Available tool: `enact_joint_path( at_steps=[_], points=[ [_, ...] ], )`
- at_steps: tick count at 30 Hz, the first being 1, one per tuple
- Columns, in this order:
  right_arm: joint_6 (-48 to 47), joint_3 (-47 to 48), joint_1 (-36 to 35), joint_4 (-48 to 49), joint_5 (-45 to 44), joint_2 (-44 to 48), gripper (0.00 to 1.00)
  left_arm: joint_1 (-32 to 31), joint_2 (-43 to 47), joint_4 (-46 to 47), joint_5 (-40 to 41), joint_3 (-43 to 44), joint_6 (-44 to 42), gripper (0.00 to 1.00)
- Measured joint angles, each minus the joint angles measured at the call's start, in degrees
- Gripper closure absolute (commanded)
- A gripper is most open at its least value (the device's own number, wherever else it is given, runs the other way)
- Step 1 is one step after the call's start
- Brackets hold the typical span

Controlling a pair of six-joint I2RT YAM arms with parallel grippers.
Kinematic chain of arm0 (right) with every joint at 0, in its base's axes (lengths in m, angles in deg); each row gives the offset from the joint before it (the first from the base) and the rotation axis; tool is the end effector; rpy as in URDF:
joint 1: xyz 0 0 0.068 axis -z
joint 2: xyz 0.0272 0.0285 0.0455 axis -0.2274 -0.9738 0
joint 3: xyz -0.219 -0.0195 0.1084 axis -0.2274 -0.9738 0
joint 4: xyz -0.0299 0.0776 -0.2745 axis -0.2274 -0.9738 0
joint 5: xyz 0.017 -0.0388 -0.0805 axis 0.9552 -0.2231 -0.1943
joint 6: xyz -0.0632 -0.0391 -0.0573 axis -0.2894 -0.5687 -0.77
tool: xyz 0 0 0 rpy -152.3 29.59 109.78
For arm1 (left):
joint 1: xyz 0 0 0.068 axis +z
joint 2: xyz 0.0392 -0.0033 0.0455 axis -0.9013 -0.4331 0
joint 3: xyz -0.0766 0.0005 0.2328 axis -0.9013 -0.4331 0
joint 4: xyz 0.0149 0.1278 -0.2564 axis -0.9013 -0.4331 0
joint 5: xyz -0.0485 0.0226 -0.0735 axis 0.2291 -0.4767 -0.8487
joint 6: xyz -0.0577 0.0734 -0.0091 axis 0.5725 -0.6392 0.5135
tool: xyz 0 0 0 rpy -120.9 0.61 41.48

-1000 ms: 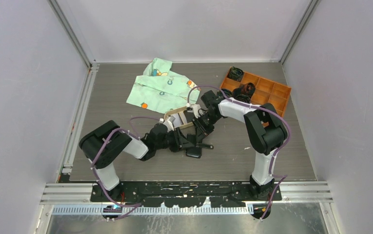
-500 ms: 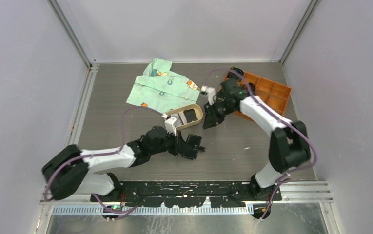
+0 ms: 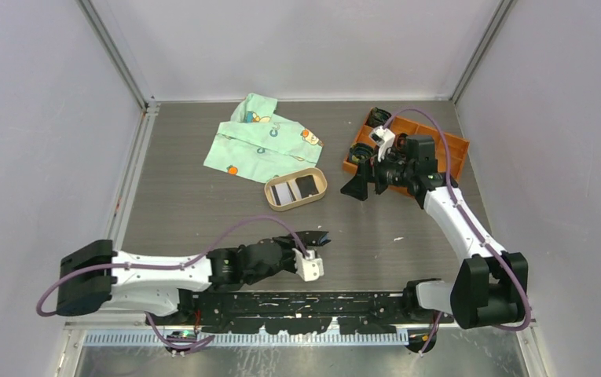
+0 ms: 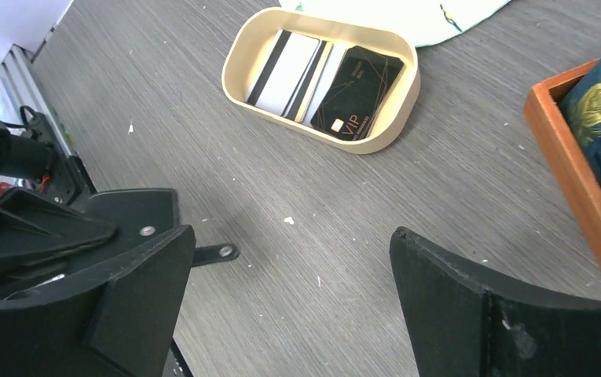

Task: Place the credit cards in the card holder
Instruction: Turn over the card holder at the center of the board.

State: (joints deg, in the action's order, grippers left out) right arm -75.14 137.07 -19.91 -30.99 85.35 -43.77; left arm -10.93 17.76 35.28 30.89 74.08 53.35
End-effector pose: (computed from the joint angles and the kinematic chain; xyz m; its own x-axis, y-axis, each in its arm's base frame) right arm 0.3139 0.0996 0.2227 -0.5437 -0.1446 -0.8268 -0.7145 0.5966 0.3655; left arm 0.1057 -0.3045 0.1691 0.3333 0.5483 -0.7670 0.7925 0.2778 0.5429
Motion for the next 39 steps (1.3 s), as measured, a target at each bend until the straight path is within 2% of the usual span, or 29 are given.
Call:
enact_joint_path(
  at_steps=[5, 12, 13, 14, 15, 17, 19, 20, 22, 28, 35, 37, 39],
  points=[
    [2.95, -1.81, 0.46, 3.72, 1.97, -0.96, 0.0, -0.63, -9.66, 3.63, 2.56, -0.02, -15.82, 1.0],
    [3.93, -1.81, 0.46, 5.46, 3.54, -1.99, 0.0, -1.77, -20.55, 8.5, 4.37, 0.24, -25.0, 0.99],
    [3.93, -1.81, 0.46, 5.46, 3.67, -2.27, 0.0, -2.14, -22.27, 8.92, 4.74, 0.31, -25.49, 0.96],
    [3.93, -1.81, 0.46, 5.46, 3.76, -2.49, 0.01, -2.6, -23.8, 9.35, 5.22, 0.31, -25.79, 0.86],
    [3.96, -1.81, 0.46, 5.46, 3.98, -2.71, 0.01, -3.23, -25.44, 9.9, 6.01, 0.31, -26.1, 0.71],
    [3.96, -1.81, 0.46, 5.46, 4.52, -3.08, 0.0, -4.55, -27.19, 11.06, 7.52, 0.35, -26.21, 0.54],
    [3.89, -1.81, 0.44, 5.29, 5.03, -3.61, 0.0, -5.35, -27.8, 10.67, 7.39, 0.37, -25.07, 0.25],
    [3.87, -1.81, 0.44, 5.07, 5.16, -3.87, 0.0, -5.7, -27.82, 10.12, 7.37, 0.39, -24.13, 0.19],
    [3.65, -1.81, 0.28, 4.59, 5.16, -4.28, 0.01, -6.05, -27.06, 10.45, 8.26, 1.27, -22.38, 0.13],
    [1.55, -1.81, -0.76, 3.93, 5.09, -4.33, 0.0, -6.05, -20.85, 3.56, 5.81, 1.64, -12.04, 0.04],
    [-5.01, -1.79, -3.85, 0.42, 5.16, -4.57, 0.01, -6.05, -2.58, -2.56, 2.19, 0.0, 4.83, 0.0],
    [-7.39, -1.57, -4.96, -1.2, 5.33, -5.46, 0.08, -5.86, 2.84, -2.23, 2.14, -2.03, 11.21, 0.02],
    [-9.73, -1.16, -6.14, -2.64, 5.6, -7.13, 0.23, -4.76, 8.07, -1.77, 1.16, -4.98, 17.9, 0.07]
  ],
)
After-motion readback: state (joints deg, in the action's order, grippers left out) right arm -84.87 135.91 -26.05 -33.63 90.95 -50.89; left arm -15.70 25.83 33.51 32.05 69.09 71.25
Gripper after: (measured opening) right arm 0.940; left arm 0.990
